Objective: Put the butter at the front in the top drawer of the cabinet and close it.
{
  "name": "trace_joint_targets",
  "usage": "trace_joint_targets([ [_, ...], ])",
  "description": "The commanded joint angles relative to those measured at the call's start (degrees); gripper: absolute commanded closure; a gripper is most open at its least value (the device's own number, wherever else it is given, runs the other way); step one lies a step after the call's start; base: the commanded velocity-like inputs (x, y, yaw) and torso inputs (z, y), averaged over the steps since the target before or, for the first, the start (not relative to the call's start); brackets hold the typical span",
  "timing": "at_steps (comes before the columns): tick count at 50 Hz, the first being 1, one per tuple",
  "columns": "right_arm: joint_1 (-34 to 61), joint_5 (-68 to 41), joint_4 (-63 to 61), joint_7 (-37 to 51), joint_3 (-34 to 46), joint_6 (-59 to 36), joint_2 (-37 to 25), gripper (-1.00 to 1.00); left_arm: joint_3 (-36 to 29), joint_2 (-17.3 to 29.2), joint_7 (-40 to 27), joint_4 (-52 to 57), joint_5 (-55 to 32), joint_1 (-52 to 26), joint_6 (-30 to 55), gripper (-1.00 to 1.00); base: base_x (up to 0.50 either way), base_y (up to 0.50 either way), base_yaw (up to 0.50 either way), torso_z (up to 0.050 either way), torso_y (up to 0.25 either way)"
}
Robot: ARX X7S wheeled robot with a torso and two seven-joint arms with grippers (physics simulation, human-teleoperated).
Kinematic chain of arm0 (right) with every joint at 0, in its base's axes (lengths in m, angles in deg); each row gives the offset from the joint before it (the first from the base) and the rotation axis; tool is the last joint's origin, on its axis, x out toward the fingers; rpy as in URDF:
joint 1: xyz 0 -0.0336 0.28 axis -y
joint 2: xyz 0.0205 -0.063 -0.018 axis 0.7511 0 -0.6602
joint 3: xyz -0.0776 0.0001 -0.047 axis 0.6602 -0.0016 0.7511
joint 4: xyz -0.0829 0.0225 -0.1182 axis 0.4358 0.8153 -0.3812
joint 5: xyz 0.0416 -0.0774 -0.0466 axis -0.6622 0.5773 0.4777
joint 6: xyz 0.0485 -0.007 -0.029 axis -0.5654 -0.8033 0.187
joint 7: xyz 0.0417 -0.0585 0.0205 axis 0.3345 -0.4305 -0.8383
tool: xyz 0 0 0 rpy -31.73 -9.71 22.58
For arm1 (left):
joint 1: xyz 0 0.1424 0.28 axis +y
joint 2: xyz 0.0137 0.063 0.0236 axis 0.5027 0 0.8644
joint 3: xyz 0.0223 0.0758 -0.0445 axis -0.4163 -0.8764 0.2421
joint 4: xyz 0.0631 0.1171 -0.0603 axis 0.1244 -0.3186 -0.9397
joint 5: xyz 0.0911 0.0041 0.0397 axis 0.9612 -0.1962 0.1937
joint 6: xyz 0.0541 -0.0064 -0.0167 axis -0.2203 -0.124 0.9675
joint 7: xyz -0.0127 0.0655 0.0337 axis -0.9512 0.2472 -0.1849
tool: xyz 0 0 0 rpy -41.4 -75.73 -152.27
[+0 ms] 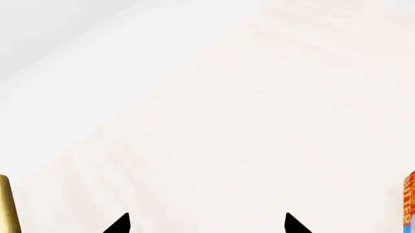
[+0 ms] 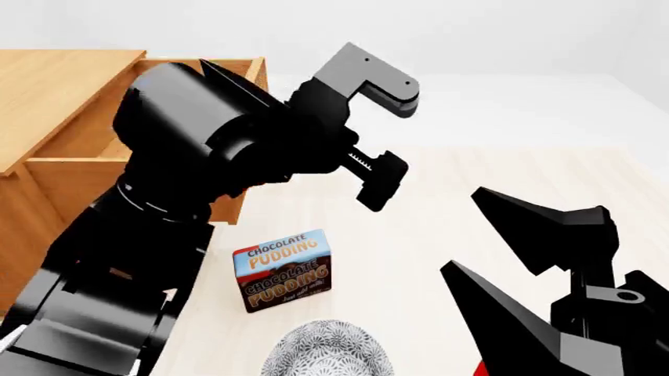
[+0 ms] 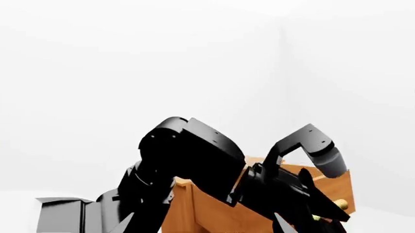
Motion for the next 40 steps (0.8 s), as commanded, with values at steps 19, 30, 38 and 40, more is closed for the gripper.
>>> trace_joint_targets([
  [19,0.4,1.3,0.6,0.3,1.8,0.1,0.2,-1.00,-8.3,1.0,-5.1,-13.4,2.6,4.1,-12.1,-1.00,0.00,0.00,0.00,0.000,0.000],
  [30,1.4,2.3,1.2,0.4,3.4,0.1,0.5,-1.00,-10.2,2.3,-3.4,-21.2,4.5,2.5,-17.3,-1.00,0.00,0.00,0.00,0.000,0.000],
  [38,2.6,2.9,1.6,1.1,4.5,0.1,0.6,-1.00,-10.8,2.8,-1.9,-26.4,5.4,1.3,-20.5,-1.00,0.00,0.00,0.00,0.000,0.000],
  [40,2.8,2.9,1.6,1.4,4.7,0.1,0.5,-1.00,-11.0,2.9,-1.6,-27.4,5.5,1.2,-21.1,-1.00,0.00,0.00,0.00,0.000,0.000],
])
